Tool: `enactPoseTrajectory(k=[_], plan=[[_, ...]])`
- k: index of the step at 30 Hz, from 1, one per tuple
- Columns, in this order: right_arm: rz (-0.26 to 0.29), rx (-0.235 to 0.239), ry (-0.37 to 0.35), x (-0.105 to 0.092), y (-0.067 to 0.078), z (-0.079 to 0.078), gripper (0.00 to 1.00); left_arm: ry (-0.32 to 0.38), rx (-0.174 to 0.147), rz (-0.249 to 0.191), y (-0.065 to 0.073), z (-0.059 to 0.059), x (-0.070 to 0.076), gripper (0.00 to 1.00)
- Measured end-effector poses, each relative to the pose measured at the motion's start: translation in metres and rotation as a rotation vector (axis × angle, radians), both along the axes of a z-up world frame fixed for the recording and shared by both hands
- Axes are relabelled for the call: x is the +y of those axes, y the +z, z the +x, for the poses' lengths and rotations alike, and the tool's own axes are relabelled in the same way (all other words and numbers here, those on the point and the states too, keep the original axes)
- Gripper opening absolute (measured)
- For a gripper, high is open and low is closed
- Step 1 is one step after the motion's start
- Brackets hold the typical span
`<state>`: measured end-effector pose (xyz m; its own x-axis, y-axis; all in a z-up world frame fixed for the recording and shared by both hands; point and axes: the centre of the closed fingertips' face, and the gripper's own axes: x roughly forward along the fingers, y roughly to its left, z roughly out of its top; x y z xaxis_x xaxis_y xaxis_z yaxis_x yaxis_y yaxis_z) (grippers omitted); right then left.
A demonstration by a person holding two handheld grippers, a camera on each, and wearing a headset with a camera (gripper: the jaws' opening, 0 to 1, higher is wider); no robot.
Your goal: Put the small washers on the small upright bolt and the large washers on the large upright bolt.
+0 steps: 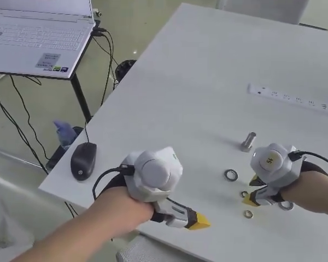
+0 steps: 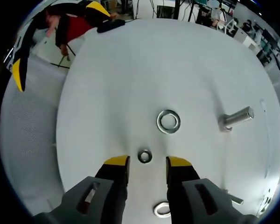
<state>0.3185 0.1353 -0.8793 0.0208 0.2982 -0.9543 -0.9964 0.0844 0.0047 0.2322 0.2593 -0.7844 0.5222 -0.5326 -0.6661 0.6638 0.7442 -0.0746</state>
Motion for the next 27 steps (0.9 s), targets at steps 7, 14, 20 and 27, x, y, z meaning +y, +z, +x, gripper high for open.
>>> enactPoseTrajectory(k=[7,14,20,27], plan=[[-0.009,-0.012,0.011,0.0003,0.0005,0.0009,0.31,-0.033,-0.055,-0.006,0.0078,0.0048,-0.0030,0.98],[-0.013,-0.013,0.013,0.0003,0.0006,-0.0021,0.28,-0.026,-0.063,-0.022,0.0100,0.0095,-0.0031,0.97],[-0.025,-0.019,0.030,0.0016,0.0004,-0.0058,0.18,-0.029,-0.059,-0.018,0.0076,0.0100,-0.0035,0.98],[-0.061,-0.031,0.055,0.0024,-0.0001,-0.0072,0.15,-0.038,-0.056,-0.016,0.0052,0.0084,-0.0041,1.00]])
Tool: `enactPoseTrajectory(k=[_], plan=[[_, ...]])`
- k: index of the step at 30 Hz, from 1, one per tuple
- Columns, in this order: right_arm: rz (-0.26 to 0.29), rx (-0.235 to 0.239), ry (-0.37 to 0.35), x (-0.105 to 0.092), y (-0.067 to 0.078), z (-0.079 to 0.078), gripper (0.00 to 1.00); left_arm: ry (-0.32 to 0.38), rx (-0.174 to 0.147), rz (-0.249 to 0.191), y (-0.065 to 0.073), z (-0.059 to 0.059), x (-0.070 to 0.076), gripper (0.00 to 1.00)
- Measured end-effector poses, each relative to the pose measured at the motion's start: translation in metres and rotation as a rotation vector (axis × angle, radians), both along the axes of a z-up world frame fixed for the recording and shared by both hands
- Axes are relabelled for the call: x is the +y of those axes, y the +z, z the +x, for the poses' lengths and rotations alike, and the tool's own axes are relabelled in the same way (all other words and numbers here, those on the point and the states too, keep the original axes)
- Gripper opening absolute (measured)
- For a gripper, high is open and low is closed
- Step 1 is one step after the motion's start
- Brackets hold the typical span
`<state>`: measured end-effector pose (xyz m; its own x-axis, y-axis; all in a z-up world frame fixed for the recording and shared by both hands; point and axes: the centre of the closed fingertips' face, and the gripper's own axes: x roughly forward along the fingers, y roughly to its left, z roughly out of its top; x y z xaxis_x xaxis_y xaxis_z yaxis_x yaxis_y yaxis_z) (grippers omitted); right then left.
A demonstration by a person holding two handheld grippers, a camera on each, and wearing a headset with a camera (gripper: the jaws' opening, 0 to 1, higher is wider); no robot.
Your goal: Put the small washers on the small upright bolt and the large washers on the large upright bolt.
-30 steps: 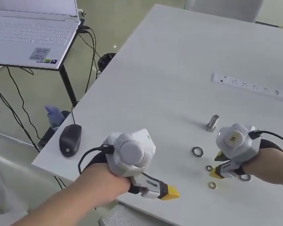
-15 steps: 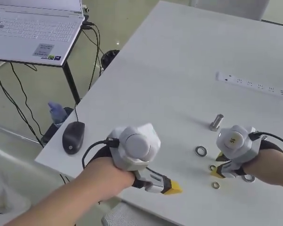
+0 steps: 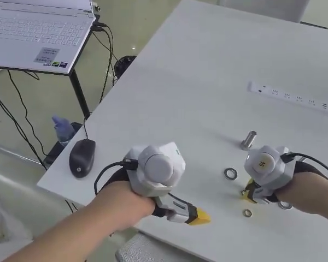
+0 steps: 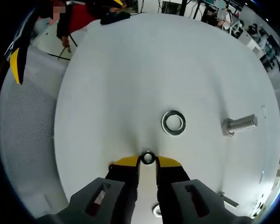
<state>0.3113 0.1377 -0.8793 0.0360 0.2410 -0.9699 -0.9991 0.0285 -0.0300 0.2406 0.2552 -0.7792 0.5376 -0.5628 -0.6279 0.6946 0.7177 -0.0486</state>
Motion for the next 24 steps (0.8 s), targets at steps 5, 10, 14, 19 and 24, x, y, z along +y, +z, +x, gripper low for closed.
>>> enactPoseTrajectory(k=[5,10,14,19,24], plan=[[-0.029,0.009,-0.008,0.000,0.000,0.002,0.15,-0.019,0.008,0.008,0.000,-0.003,-0.001,1.00],[-0.051,-0.005,0.005,0.000,-0.002,0.002,0.14,-0.023,0.015,0.012,0.000,-0.004,0.000,1.00],[-0.064,-0.011,0.012,0.000,-0.001,0.002,0.14,-0.014,0.021,0.013,-0.002,-0.005,0.000,1.00],[-0.060,0.001,-0.001,-0.001,-0.001,0.003,0.13,0.004,0.023,0.011,-0.001,-0.008,-0.001,0.97],[-0.079,0.011,0.067,-0.002,-0.001,0.001,0.13,0.020,0.029,0.008,-0.003,-0.011,-0.004,0.96]])
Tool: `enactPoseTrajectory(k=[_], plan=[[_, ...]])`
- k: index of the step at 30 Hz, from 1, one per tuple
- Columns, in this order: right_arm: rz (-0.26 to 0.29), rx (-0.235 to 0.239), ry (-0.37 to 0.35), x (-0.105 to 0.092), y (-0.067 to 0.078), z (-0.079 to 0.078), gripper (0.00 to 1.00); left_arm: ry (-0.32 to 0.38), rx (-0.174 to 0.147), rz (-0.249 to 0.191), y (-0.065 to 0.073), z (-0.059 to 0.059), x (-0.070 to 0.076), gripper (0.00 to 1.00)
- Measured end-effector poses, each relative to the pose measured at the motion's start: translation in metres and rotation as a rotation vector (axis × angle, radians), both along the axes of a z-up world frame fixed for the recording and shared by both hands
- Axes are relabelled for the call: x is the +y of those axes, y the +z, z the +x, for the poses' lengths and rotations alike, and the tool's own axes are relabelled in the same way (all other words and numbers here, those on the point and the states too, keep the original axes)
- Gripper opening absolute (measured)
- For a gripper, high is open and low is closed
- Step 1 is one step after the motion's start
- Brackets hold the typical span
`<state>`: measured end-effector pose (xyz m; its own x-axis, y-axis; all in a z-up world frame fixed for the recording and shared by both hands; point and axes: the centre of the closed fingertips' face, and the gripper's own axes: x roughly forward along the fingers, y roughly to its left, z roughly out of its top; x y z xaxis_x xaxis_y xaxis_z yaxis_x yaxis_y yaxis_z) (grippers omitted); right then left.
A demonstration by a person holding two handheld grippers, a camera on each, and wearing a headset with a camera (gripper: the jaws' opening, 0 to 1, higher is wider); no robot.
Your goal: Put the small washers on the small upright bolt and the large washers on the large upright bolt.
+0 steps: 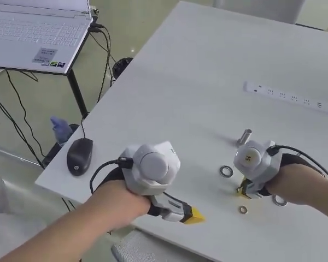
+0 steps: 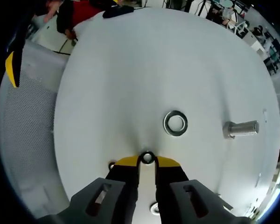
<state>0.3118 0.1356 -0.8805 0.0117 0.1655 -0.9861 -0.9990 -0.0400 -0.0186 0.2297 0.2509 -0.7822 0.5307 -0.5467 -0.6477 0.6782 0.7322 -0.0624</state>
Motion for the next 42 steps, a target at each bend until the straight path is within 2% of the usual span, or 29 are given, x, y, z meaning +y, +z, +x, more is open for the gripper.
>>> enactPoseTrajectory(k=[1,3,6,8,10,12,14,16,21,27,29,31,33,38,42], plan=[[-0.037,0.020,-0.002,-0.001,-0.001,-0.001,0.13,0.000,0.000,0.004,-0.001,-0.001,-0.001,0.95],[-0.082,0.018,0.044,0.000,-0.001,0.001,0.13,0.003,-0.001,0.005,-0.001,-0.002,-0.003,0.95],[-0.096,0.005,0.029,0.001,-0.002,-0.001,0.13,0.011,-0.003,0.003,0.000,-0.003,-0.003,0.94],[-0.072,-0.012,0.042,0.000,-0.002,-0.001,0.13,0.018,-0.005,0.000,0.001,-0.004,-0.003,0.94],[-0.014,-0.003,-0.017,0.001,-0.002,-0.002,0.13,0.024,-0.006,-0.004,0.001,-0.004,-0.004,0.93],[-0.005,-0.015,0.016,-0.001,-0.002,-0.003,0.14,0.029,-0.008,-0.001,0.001,-0.005,-0.004,0.93],[-0.004,-0.047,0.058,0.000,-0.003,-0.003,0.15,0.032,-0.008,0.000,0.001,-0.006,-0.003,0.92],[0.011,-0.049,0.013,0.001,-0.003,-0.003,0.15,0.034,-0.009,0.006,0.001,-0.007,-0.002,0.92],[0.045,-0.051,-0.032,0.000,-0.003,-0.001,0.13,0.042,0.000,0.011,0.002,-0.011,-0.001,0.89],[0.038,-0.039,-0.039,0.001,-0.002,0.001,0.12,0.032,0.002,0.015,0.004,-0.014,-0.004,0.89],[0.037,-0.022,-0.062,0.001,-0.002,0.001,0.12,0.027,-0.001,0.020,0.005,-0.014,-0.004,0.89],[0.040,-0.002,-0.089,0.000,-0.001,0.000,0.12,0.027,0.000,0.012,0.005,-0.014,-0.004,0.90],[0.034,0.002,-0.083,-0.003,0.001,-0.001,0.12,0.022,-0.004,0.004,0.007,-0.012,-0.006,0.90],[0.040,0.010,-0.101,-0.015,0.013,0.004,0.12,0.016,-0.006,0.003,0.006,-0.009,-0.009,0.90],[0.056,0.009,-0.148,-0.029,0.024,0.014,0.12,0.007,-0.003,0.005,0.003,-0.006,-0.013,0.90]])
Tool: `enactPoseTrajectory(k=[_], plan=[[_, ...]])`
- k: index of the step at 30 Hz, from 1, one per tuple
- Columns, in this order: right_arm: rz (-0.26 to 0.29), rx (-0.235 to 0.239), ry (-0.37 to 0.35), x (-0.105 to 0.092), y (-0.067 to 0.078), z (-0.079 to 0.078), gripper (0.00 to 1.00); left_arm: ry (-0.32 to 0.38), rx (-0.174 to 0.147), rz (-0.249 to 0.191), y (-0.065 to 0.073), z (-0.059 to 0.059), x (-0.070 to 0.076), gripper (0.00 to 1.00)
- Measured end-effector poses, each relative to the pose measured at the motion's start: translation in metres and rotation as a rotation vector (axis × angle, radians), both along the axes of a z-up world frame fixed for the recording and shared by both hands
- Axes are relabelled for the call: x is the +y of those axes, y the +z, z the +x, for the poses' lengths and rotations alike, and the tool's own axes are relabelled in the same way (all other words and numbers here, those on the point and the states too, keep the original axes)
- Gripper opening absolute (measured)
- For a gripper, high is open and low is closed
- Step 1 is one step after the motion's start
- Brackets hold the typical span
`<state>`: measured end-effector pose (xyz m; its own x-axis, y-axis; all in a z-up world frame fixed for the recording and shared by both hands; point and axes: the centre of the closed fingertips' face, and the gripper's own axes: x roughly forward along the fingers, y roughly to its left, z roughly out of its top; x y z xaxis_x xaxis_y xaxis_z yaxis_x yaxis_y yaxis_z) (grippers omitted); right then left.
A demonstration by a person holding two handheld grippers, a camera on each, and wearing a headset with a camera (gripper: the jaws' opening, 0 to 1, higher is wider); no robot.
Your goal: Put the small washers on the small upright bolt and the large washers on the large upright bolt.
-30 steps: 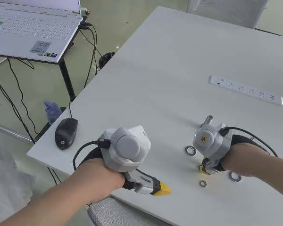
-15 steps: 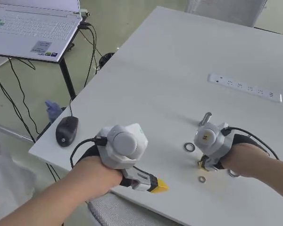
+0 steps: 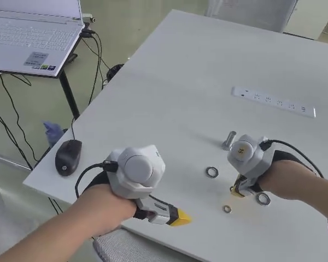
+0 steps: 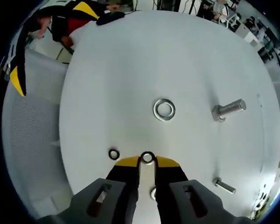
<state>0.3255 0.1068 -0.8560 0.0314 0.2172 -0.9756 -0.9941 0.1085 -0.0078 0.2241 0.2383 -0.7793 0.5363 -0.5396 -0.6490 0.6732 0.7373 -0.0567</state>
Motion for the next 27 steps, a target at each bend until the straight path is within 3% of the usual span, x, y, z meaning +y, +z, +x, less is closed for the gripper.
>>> enactPoseTrajectory(k=[11,17,27], plan=[[-0.008,-0.029,-0.095,-0.056,0.016,0.027,0.12,-0.009,-0.005,-0.009,-0.003,0.013,-0.005,0.92],[-0.012,-0.041,-0.141,-0.081,0.025,0.028,0.12,-0.026,0.006,-0.004,-0.006,0.013,-0.009,0.92],[-0.014,-0.045,-0.176,-0.093,0.033,0.035,0.12,-0.034,0.013,0.004,-0.008,0.015,-0.010,0.91]])
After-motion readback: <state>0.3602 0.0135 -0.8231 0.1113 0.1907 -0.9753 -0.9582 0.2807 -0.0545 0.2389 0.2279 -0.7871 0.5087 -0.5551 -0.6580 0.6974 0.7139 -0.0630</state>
